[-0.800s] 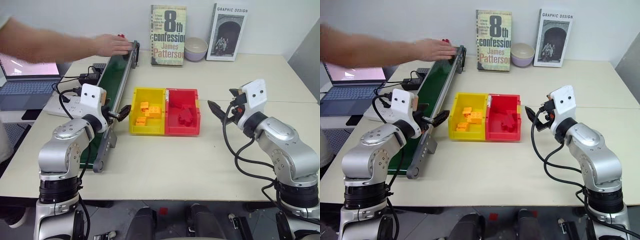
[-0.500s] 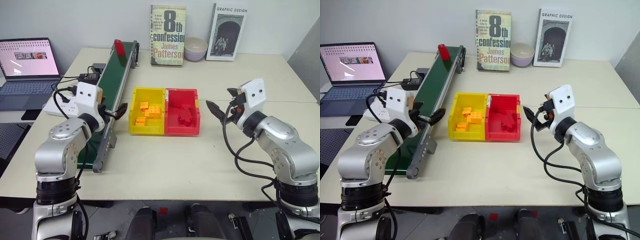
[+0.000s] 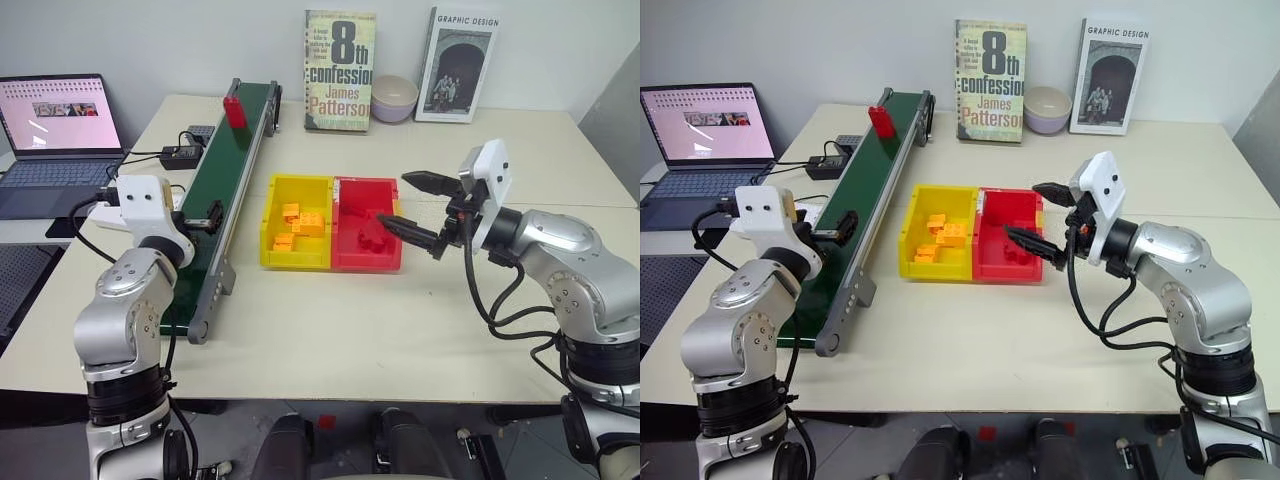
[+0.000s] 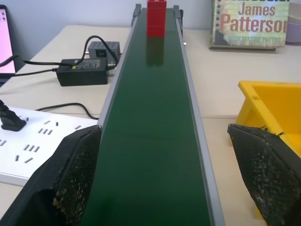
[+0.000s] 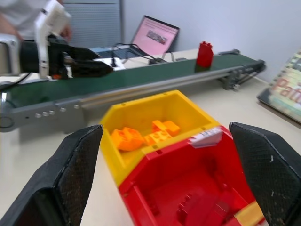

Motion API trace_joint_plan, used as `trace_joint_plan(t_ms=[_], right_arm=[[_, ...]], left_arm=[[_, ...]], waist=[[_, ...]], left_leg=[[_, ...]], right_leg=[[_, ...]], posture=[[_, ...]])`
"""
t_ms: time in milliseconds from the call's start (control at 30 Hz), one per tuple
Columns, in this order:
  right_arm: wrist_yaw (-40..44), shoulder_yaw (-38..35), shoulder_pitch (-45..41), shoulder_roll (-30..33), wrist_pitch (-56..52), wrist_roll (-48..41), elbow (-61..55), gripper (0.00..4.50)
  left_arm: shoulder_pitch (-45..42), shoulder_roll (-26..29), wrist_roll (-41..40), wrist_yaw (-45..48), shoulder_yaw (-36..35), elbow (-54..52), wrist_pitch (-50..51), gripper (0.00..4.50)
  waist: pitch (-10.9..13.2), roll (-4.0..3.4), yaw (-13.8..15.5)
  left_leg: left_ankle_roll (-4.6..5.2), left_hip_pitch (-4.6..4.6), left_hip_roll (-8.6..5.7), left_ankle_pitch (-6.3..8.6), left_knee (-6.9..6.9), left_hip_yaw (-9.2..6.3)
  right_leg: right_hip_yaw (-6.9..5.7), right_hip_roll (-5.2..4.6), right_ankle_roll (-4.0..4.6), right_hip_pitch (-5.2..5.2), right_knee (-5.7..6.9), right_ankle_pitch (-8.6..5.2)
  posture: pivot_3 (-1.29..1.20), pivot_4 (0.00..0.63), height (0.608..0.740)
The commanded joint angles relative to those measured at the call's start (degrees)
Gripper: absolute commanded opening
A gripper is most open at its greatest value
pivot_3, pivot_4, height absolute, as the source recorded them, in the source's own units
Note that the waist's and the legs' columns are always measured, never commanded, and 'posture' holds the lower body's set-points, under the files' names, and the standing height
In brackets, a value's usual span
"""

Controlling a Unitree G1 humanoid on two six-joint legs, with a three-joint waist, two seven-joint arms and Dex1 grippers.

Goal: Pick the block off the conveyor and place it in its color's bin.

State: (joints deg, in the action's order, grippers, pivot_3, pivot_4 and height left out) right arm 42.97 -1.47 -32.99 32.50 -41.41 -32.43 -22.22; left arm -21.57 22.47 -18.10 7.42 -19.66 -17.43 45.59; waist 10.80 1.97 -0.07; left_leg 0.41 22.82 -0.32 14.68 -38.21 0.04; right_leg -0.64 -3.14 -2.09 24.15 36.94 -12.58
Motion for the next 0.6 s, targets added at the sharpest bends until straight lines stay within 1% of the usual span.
trace_joint_plan(t_ms=[33,600], right_arm=[[0.55,-0.99,0.00,0.28,0.16,-2.19,-3.10,4.50],[-0.10,-2.54,2.46,0.59,0.50,-5.00,-5.73,4.50]], left_arm=[[0.12,0.22,-0.48,-0.21,-1.01,-2.98,-1.34,4.46],[-2.74,1.19,1.55,0.01,0.66,2.28,-4.74,4.46]], waist=[[0.00,0.00,0.02],[0.00,0.00,0.07]], left_leg=[[0.00,0.00,0.00,0.00,0.00,-0.01],[0.00,-0.01,0.01,0.00,0.00,-0.03]], right_leg=[[0.00,-0.01,0.00,0.00,0.01,0.00],[-0.02,0.00,0.00,0.00,0.02,0.00]], posture=[[0.00,0.150,0.740],[0.00,0.150,0.740]])
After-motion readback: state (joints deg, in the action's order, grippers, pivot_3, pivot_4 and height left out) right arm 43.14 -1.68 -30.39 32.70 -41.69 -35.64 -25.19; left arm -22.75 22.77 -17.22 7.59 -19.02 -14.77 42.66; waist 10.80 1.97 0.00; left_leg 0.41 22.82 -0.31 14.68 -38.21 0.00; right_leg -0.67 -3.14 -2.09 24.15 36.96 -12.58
